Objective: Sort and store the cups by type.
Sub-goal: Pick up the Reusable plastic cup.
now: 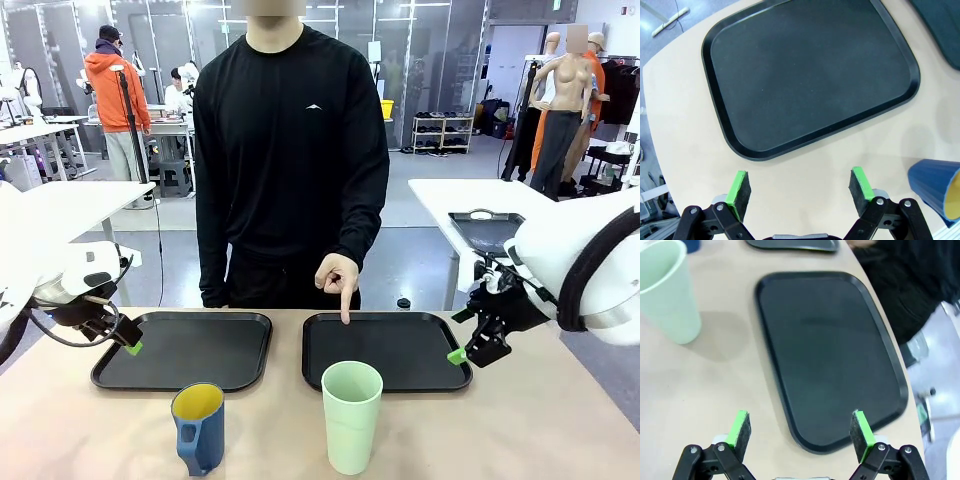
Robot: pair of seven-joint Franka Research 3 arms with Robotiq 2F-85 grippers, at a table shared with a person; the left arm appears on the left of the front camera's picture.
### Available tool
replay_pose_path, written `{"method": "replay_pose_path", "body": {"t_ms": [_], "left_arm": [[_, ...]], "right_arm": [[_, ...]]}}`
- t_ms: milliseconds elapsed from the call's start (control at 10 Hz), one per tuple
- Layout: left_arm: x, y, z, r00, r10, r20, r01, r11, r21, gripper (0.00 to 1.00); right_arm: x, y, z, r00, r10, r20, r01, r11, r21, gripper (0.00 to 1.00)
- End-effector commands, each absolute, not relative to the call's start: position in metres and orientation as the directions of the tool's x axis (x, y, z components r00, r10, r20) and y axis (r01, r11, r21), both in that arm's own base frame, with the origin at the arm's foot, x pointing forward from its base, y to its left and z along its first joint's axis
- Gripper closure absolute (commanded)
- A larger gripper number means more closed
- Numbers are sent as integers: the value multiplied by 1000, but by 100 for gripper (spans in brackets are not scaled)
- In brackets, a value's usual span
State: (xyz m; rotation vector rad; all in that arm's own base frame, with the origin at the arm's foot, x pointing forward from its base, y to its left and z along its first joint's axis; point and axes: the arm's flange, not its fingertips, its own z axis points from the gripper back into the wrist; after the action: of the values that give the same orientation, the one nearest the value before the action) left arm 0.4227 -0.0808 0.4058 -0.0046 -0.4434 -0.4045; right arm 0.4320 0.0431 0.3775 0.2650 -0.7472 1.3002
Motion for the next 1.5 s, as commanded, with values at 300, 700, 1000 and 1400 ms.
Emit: {"method": "replay_pose_path", "body": {"t_ms": [300, 700, 1000, 1400], "left_arm": [[422, -80, 406, 828, -379, 414, 381, 921, 79, 0], [422, -80, 406, 828, -379, 414, 381, 921, 79, 0], [422, -80, 406, 828, -379, 414, 381, 921, 79, 0], [422, -80, 406, 828, -379, 414, 381, 921, 79, 0]], "right_arm": [[429, 52, 334, -149, 662, 735, -970, 47, -239, 0], [428, 79, 309, -199, 545, 815, -957, 72, -282, 0], [425, 80, 300, -157, 509, 846, -978, 40, -205, 0], [410, 78, 315, -143, 532, 834, -978, 53, -202, 0]]}}
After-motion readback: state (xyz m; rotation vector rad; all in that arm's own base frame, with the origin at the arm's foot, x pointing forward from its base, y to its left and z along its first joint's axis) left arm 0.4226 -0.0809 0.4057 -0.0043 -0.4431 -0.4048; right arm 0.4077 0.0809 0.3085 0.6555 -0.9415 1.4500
